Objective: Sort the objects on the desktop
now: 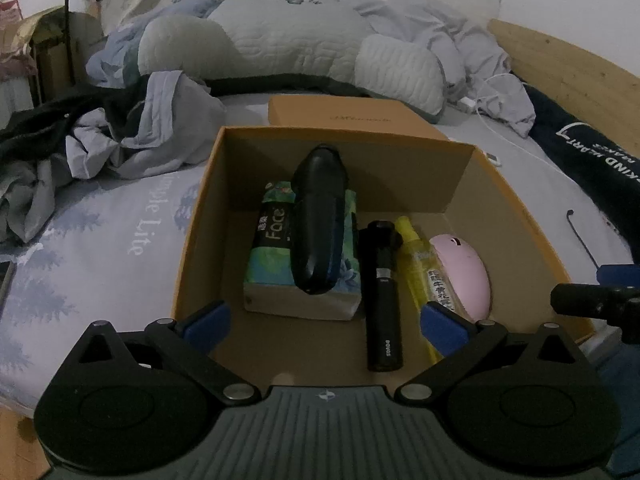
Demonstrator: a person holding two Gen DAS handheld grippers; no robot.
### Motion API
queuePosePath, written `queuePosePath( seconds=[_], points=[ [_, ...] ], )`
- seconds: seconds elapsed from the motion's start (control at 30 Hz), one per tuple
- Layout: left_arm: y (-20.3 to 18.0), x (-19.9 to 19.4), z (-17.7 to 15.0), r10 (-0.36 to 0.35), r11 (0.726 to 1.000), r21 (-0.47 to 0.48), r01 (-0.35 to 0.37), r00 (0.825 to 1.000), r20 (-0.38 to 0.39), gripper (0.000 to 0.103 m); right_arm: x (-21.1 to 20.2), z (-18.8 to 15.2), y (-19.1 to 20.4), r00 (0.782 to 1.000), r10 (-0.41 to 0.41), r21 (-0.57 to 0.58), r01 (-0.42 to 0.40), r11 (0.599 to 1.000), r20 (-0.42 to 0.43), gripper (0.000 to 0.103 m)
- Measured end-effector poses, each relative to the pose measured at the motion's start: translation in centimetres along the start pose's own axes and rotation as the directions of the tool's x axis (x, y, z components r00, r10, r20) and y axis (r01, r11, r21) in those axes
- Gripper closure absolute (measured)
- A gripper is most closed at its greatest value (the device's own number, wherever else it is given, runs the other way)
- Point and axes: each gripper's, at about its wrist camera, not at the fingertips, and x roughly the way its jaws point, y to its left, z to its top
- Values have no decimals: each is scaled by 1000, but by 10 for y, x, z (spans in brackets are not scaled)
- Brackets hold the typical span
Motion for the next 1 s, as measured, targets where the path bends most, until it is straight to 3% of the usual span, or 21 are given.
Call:
queuePosePath(
  seconds=[1.0],
  points=[
    [0, 4, -2, -8, 1000, 9, 8, 1000, -19, 0, 3, 0, 3, 1000, -2, -12, 2, 1000, -9, 0]
  ],
)
